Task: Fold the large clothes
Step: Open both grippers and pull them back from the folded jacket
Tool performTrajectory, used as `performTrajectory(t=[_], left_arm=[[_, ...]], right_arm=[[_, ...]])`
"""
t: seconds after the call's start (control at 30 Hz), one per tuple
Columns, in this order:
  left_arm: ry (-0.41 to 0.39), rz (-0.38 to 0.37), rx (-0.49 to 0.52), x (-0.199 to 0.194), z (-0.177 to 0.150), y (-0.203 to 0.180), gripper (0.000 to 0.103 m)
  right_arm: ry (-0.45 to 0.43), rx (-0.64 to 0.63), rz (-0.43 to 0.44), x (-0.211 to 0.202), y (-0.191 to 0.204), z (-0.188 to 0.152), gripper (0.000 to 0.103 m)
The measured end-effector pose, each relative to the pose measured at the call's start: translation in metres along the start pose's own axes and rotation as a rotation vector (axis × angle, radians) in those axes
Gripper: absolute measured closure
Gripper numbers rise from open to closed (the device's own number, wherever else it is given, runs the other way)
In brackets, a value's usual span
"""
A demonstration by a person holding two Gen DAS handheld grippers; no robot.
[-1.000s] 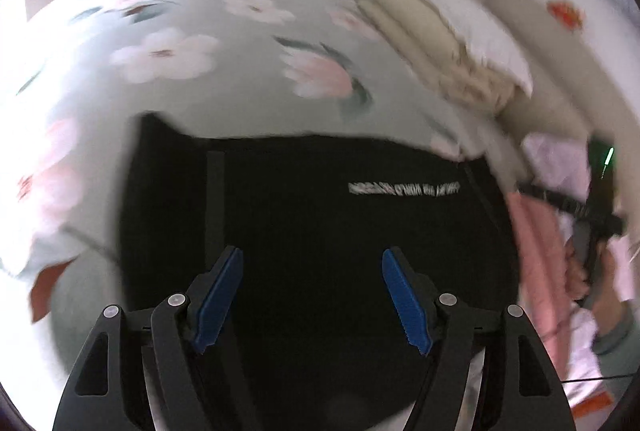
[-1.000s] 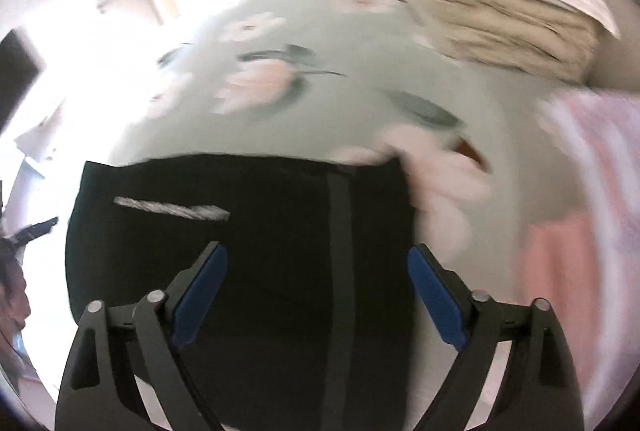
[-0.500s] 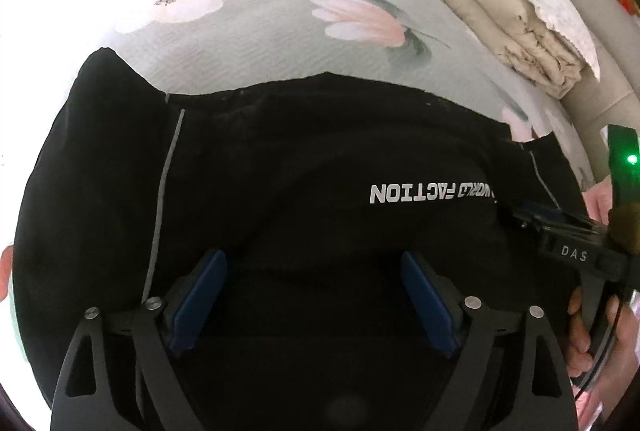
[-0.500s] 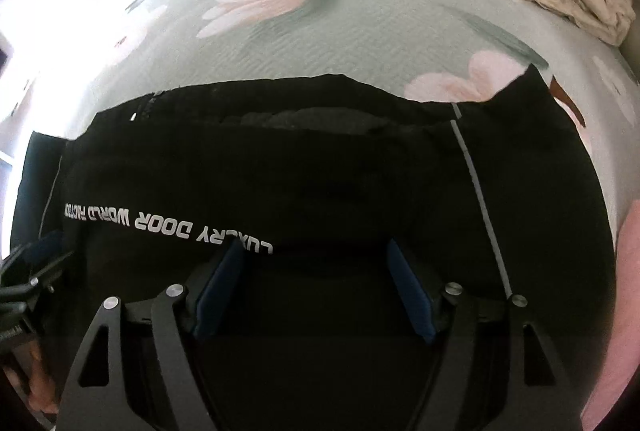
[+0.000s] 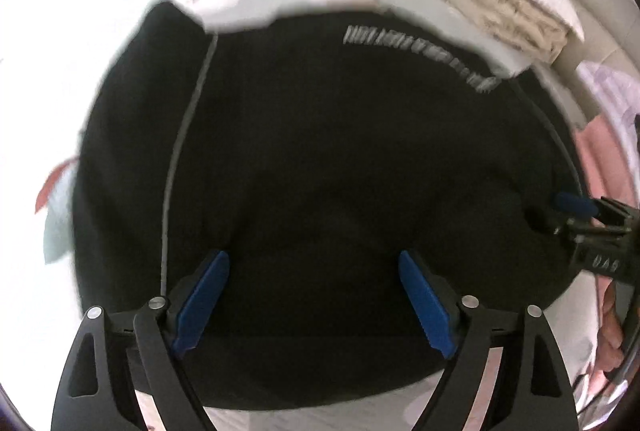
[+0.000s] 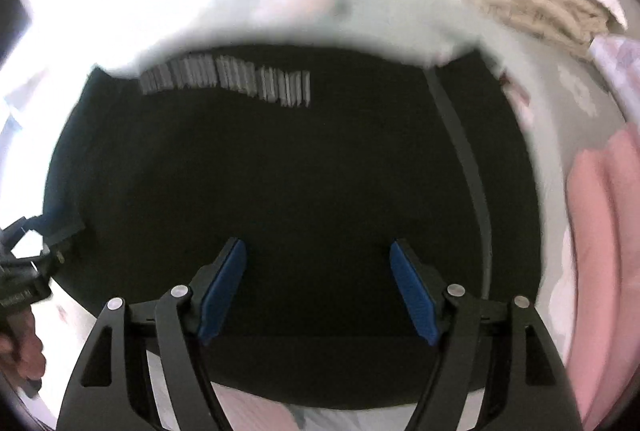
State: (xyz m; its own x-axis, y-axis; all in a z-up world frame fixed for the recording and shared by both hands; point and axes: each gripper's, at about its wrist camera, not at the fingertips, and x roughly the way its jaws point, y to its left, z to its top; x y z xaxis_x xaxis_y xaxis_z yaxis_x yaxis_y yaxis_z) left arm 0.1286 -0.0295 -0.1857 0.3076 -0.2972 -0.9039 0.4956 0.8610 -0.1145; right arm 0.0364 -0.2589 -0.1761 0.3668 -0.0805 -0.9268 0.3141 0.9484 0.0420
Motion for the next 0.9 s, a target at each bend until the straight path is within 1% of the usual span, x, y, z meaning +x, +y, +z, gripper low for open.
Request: performTrajectory(t=[0.03,0.1,0.23,0.3,0.37,0.4,0.43,0.47,0.5,0.53,0.57,0.6,0.67,0.73,0.8,0.83,0.9], left_arm=[[-0.004,0.011,0.001,0.005,0.000,0.000,0.012],[-0.020,0.036,0.005,0.007,0.002,-0.001,0.008],[-0.021,0.014,-0.018,0.002,0.002,0.004,0.007],[-0.027,0.017,-0.013,-0.015,-0.005,0.003,0.011],[-0.034,0.008,0.007,-0.034,-0.017,0.000,0.013],[-0.040,0.000,0.036,-0.052,-0.032,-0.003,0.013],[-0.042,0.001,0.053,-0.061,-0.041,-0.005,0.013],[-0.041,0.007,0.078,-0.074,-0.055,-0.008,0.013],[-0.036,0.026,0.115,-0.089,-0.073,-0.012,0.013],[-0.031,0.039,0.133,-0.097,-0.083,-0.013,0.013],[-0.020,0.064,0.158,-0.109,-0.099,-0.015,0.013],[-0.015,0.081,0.173,-0.119,-0.110,-0.016,0.013],[-0.015,0.109,0.194,-0.139,-0.123,-0.019,0.013],[-0.023,0.128,0.212,-0.155,-0.130,-0.023,0.013],[-0.059,0.147,0.246,-0.180,-0.130,-0.029,0.013],[-0.071,0.153,0.255,-0.187,-0.128,-0.031,0.013],[-0.109,0.165,0.278,-0.216,-0.119,-0.035,0.012]], right_arm=[[0.025,-0.004,-0.009,0.014,0.002,-0.005,0.026],[0.001,-0.002,-0.017,0.024,0.001,-0.005,0.024],[-0.040,0.051,-0.042,0.026,0.001,-0.005,0.023],[-0.086,0.065,-0.054,0.018,0.002,-0.016,0.023],[-0.101,0.125,-0.043,0.000,-0.002,-0.036,0.023],[-0.104,0.142,-0.031,-0.011,-0.002,-0.046,0.023],[-0.108,0.151,-0.018,-0.021,-0.002,-0.057,0.023],[-0.108,0.161,-0.004,-0.035,0.000,-0.074,0.022],[-0.099,0.171,0.004,-0.044,0.002,-0.088,0.020],[-0.089,0.183,0.007,-0.050,0.004,-0.102,0.018],[-0.060,0.206,0.014,-0.055,0.007,-0.121,0.018],[-0.038,0.216,0.025,-0.057,0.010,-0.132,0.018],[0.002,0.224,0.017,-0.064,0.022,-0.150,0.018],[0.021,0.227,0.006,-0.070,0.027,-0.157,0.018],[0.026,0.235,0.006,-0.085,0.034,-0.159,0.018],[0.019,0.231,0.001,-0.094,0.038,-0.157,0.018],[-0.010,0.222,-0.009,-0.118,0.041,-0.142,0.018]])
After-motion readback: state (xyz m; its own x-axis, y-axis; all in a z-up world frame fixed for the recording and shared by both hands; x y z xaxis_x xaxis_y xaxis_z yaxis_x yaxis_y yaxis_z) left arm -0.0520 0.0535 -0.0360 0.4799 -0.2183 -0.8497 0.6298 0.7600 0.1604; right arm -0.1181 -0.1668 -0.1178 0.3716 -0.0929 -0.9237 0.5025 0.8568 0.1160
